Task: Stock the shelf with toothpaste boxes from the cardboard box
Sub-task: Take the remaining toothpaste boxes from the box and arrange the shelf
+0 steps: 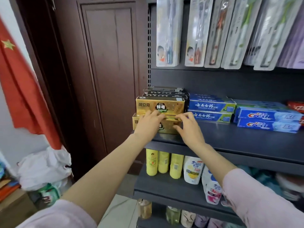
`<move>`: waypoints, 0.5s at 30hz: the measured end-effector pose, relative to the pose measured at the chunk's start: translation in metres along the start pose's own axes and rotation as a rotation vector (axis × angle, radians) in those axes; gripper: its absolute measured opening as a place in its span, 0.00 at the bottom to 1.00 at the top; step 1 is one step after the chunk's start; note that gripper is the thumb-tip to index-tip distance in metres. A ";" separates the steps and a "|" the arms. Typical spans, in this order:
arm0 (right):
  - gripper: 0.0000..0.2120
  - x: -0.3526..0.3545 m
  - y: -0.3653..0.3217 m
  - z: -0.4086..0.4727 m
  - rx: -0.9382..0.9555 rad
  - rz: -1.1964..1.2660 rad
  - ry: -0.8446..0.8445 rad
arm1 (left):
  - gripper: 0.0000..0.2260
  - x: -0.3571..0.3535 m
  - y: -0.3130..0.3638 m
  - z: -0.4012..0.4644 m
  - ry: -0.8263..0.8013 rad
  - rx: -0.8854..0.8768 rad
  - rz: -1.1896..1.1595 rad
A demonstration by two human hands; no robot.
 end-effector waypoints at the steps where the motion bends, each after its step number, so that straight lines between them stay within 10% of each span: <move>1: 0.17 0.000 -0.001 0.001 -0.004 -0.008 0.000 | 0.20 0.001 0.001 0.001 0.001 0.009 -0.030; 15: 0.16 0.057 0.044 -0.045 -0.114 0.038 -0.024 | 0.16 0.013 0.085 -0.004 0.103 -0.031 -0.364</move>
Point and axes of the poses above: each hand's wrist, its own z-axis towards the middle knuckle, its own x-axis out of the back of the hand, y = z × x, the point moved 8 cm from there along z, towards the middle knuckle, and after that the axes turned 6 degrees about -y, right-handed, at the moved point
